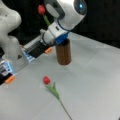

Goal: Flower insertion into a vase

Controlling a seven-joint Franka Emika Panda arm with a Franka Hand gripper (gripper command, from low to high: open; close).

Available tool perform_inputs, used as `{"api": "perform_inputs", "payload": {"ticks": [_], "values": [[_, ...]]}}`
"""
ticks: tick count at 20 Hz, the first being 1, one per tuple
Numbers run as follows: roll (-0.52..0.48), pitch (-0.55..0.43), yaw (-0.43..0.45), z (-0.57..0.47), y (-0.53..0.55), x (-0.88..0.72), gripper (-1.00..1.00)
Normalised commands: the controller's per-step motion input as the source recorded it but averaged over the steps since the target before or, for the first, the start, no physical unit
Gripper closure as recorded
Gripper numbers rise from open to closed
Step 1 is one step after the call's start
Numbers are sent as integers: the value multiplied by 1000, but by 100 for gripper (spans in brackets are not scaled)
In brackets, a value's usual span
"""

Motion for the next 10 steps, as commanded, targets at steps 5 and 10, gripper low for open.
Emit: {"api": "perform_inputs", "payload": {"ticks": [5,10], "values": [[-70,56,54,-29,-63,387,-100],[-86,106,61,58,-13,394,-100]]}}
